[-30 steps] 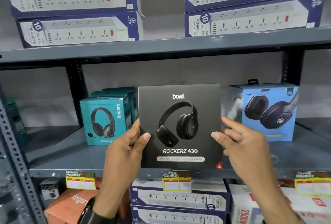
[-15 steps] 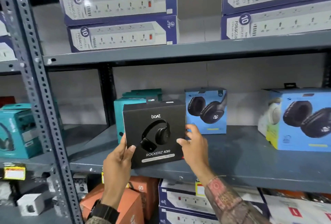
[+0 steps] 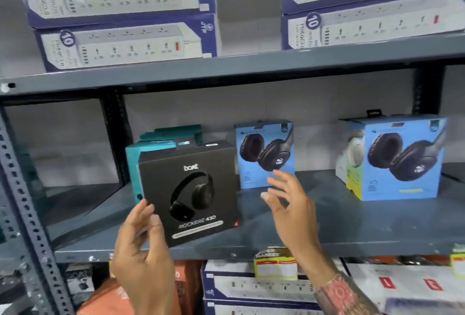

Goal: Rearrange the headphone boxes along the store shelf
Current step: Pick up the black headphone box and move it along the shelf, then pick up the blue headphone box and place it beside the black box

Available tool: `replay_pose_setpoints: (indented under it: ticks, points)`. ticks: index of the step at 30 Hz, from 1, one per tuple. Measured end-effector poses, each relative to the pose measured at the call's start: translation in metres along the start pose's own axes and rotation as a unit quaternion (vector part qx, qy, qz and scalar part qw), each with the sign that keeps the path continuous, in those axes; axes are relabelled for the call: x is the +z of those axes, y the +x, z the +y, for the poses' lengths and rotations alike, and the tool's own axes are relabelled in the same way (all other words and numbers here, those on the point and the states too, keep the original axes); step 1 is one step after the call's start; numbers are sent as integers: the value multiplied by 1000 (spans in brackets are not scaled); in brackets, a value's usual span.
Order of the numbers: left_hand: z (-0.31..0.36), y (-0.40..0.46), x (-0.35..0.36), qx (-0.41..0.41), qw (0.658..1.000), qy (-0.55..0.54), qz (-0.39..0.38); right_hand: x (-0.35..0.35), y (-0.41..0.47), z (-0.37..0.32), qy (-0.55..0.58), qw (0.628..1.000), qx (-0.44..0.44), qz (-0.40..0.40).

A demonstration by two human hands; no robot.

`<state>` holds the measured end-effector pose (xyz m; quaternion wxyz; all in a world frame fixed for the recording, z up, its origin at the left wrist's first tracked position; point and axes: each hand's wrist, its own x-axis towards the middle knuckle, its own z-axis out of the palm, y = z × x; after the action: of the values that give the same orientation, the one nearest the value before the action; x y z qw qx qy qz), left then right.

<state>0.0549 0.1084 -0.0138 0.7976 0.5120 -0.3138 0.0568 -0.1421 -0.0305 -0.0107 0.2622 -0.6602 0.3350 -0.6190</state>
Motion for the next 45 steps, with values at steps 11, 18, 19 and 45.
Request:
replay_pose_setpoints:
  ticks: [11, 18, 19, 45]
  points:
    - [74, -123, 237, -3, 916, -64, -395, -259, 68, 51, -83, 975, -64, 195]
    - [47, -172, 351, -134, 851, -3, -508, -347, 127, 138, -135, 973, 134, 134]
    - [42, -175, 359, -145, 845, -1, -515, -351, 131, 147, -118, 974, 156, 118]
    - [106, -138, 149, -71, 905, -27, -418, -297, -24, -30, -36, 998, 7, 54]
